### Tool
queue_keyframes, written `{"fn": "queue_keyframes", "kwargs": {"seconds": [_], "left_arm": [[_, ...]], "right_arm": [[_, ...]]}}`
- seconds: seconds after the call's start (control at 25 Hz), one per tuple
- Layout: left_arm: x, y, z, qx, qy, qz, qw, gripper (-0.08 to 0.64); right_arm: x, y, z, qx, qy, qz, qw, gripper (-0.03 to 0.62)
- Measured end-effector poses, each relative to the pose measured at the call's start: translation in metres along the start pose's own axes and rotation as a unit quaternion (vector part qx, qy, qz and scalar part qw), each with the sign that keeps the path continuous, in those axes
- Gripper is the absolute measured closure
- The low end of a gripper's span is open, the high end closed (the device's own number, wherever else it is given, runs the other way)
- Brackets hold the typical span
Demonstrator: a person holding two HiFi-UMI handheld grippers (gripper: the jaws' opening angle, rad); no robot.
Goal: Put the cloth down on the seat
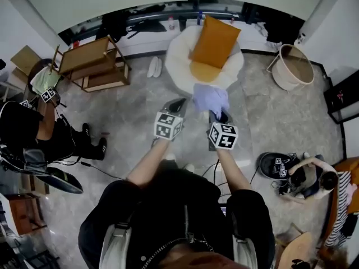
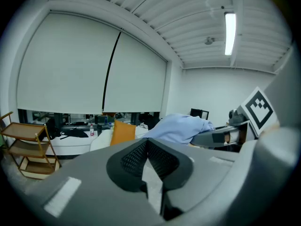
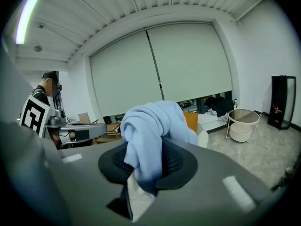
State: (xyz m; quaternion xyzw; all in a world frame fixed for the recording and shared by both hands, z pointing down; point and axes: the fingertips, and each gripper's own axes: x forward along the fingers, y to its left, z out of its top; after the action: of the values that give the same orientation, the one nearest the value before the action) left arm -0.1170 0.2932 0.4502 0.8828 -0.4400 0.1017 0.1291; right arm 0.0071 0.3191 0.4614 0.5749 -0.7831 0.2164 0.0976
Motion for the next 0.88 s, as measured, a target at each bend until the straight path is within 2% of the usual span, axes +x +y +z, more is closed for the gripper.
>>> {"fn": "queue_keyframes", "kwargs": {"seconds": [0.24,0.88], "left_arm": [[0.009,-0.003,0.007,0.002,-0.001,0.001,1.0,0.555],[0.024,-0.018,0.013,0.005,-0.001,0.0,1.0,0.555]], "right_arm": [[-0.003,-0.007,0.009,0.021,-0.02,0.003,1.0,0.491],[-0.005,-0.029,0.009,0.024,-0.013,0.009,1.0,0.488]]}}
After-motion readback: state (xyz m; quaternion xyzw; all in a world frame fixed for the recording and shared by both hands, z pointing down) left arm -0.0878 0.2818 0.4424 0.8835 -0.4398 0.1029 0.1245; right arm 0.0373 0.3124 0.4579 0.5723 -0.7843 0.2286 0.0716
